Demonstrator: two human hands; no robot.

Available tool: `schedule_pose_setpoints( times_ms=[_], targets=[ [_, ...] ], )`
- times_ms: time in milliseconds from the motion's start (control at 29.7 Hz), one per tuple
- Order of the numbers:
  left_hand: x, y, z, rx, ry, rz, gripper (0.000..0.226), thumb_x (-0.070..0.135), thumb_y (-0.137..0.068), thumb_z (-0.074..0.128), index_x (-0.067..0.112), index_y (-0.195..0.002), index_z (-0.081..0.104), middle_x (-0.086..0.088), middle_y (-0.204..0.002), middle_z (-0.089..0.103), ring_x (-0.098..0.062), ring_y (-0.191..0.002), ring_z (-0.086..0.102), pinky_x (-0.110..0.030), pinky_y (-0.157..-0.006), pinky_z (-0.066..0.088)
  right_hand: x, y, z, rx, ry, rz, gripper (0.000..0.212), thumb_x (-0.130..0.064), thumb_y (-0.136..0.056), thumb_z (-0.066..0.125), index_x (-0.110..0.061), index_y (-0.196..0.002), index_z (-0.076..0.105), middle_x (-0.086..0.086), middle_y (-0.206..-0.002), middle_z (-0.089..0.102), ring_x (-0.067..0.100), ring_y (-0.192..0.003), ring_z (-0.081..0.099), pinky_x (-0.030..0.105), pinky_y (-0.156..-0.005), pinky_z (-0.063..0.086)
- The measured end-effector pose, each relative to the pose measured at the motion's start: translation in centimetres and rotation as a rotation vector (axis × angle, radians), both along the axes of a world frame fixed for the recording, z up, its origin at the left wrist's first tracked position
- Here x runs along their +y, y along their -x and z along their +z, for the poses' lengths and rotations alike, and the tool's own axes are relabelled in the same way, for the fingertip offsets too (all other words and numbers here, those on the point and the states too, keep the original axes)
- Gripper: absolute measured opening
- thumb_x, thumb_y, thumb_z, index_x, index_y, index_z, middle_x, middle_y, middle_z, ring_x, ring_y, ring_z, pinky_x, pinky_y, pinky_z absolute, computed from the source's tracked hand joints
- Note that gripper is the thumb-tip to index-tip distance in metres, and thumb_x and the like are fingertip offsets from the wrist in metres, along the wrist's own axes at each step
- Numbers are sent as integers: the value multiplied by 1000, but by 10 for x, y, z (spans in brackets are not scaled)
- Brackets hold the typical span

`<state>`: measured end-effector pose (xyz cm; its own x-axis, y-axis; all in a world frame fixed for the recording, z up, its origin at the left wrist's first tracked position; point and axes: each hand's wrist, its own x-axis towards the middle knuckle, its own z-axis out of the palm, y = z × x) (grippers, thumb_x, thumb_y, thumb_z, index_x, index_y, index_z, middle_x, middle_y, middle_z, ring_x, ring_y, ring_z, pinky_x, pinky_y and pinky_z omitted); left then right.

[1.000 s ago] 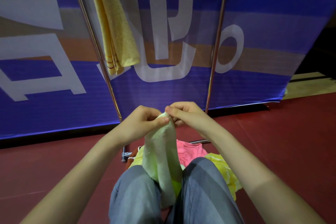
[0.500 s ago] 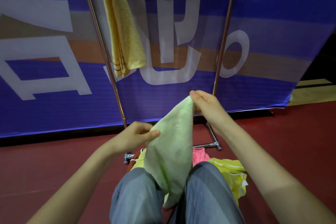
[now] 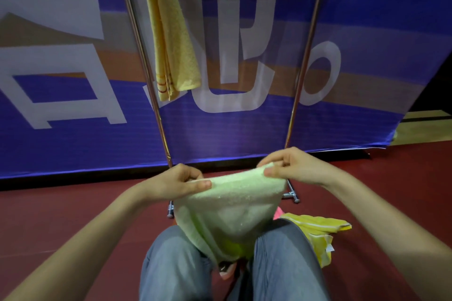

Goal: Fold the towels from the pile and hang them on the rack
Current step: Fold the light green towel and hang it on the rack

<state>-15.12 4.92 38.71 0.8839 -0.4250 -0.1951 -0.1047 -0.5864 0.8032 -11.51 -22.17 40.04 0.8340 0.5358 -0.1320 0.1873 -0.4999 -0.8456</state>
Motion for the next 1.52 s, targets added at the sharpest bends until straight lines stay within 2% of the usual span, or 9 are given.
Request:
schedule_pose_setpoints(
  times_ms=[168, 303, 438, 640, 876, 1010, 1212, 1381, 1515],
  targets=[
    [9, 1, -11, 191, -132, -119, 63, 68, -46, 71, 16, -83, 69, 1, -83, 68, -11, -78, 63, -32, -74, 53, -4, -8, 14, -157, 18, -70, 15, -14, -83, 63, -24, -72, 68, 11, -74, 66, 13, -71, 55, 30, -70, 42],
    [14, -2, -13, 220, -183, -108, 14, 33, -73, 73, 24, -67, 65, 16, -55, 65, 7, -58, 59, -12, -61, 48, -10, -18, 35, -259, -36, -155, 9, -13, -86, 59, -15, -81, 67, 16, -81, 68, 13, -76, 59, 23, -74, 46],
    [36, -4, -10, 164, -205, -20, 21, 29, -83, 62, 23, -64, 64, 11, -58, 59, 2, -58, 54, -15, -61, 45, -33, -37, 45, -339, -79, -304, 15, -16, -87, 58, -22, -75, 65, 6, -74, 65, -3, -61, 56, 14, -69, 44],
    [57, -3, -17, 72, -126, 173, 22, 26, -89, 53, 9, -80, 64, 2, -74, 58, -10, -71, 52, -23, -71, 44, -66, -54, 48, -429, -60, -494, 13, -14, -88, 57, -4, -92, 65, 12, -83, 62, -10, -49, 53, 4, -53, 40],
    [48, 0, -10, 10, 202, 447, 21, 19, -86, 57, 8, -71, 66, 0, -57, 65, -7, -55, 62, -19, -59, 54, -80, -54, 41, -333, -108, -563, 20, -9, -87, 56, 7, -98, 62, 8, -67, 59, -9, -43, 54, 2, -50, 44],
    [23, 1, -3, -36, 318, 533, 20, 17, -87, 57, 7, -72, 66, -1, -53, 64, -3, -50, 63, -14, -55, 54, -78, -47, 31, -279, -145, -636, 7, -9, -85, 60, -6, -79, 62, -9, -41, 61, -7, -41, 55, 4, -46, 43],
    [-22, 0, -10, -7, 440, 542, 33, 18, -91, 50, 4, -62, 58, -4, -54, 60, -17, -61, 57, -33, -77, 52, -39, -28, 8, -154, -185, -624, 12, -11, -84, 62, -8, -72, 61, 4, -62, 58, -4, -40, 53, 7, -46, 44],
    [-55, 4, -15, 36, 445, 477, 33, 18, -93, 47, -4, -72, 61, 6, -41, 59, -1, -46, 57, -16, -59, 46, 7, -5, -10, -41, -289, -519, 11, -9, -82, 64, -9, -71, 62, -5, -52, 61, -4, -41, 53, 12, -50, 44],
    [-69, 7, -12, 30, 455, 436, 30, 20, -92, 47, 1, -73, 60, -6, -58, 56, 0, -47, 60, -18, -62, 49, 43, 16, -17, 40, -364, -392, 20, -4, -82, 63, -14, -64, 59, -11, -38, 59, -5, -41, 53, 8, -48, 45]
  ],
)
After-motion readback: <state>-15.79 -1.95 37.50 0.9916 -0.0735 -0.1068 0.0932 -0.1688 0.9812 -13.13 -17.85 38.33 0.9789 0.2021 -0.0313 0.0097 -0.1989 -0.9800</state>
